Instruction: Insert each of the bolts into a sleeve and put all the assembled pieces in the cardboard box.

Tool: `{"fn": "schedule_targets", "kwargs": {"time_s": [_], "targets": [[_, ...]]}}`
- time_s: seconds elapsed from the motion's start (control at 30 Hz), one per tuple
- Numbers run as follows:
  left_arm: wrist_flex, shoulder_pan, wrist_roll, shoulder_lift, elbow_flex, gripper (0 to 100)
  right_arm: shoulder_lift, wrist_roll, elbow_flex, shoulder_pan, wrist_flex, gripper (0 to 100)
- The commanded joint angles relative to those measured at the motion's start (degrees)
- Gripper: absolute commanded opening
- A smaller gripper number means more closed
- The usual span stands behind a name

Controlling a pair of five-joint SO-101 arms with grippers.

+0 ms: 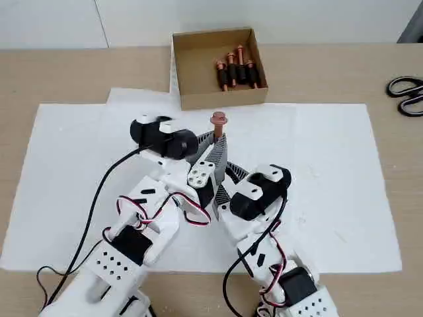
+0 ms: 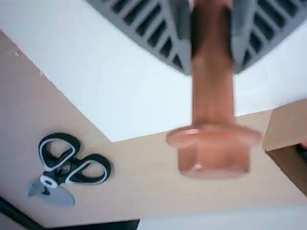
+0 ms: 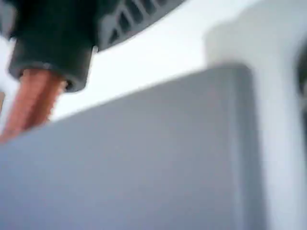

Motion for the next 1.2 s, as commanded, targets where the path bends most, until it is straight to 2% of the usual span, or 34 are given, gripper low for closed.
{"fn": "schedule_targets", "kwargs": {"time_s": [0.0,0.17,0.57,0.77,1.03,1.1,1.17], "targets": [[5.27,-0.35,0.09,-2.73,-3.56,1,-0.92,-0.53,0.26,-0.13,-0.57,0.4],[10.55,-0.44,0.09,-4.31,-5.41,1,-0.92,-0.53,0.26,-0.13,-0.66,0.4],[15.47,-0.35,-0.18,-4.66,-5.85,1,-0.92,-0.53,0.26,-0.13,-0.66,0.4],[23.03,-0.26,-1.58,-4.4,-11.56,1,-0.92,-0.53,0.26,-0.13,-0.66,0.4],[23.56,-0.26,-1.85,-4.31,-11.91,1,-0.92,-0.53,0.26,-0.13,-0.66,0.4],[23.65,-0.26,-1.85,-4.31,-11.91,5,-0.92,-0.53,0.26,-0.13,-0.66,0.4],[23.74,-0.35,-1.41,-4.31,-11.82,13,-0.92,-0.53,0.26,-0.13,-0.66,0.4]]}}
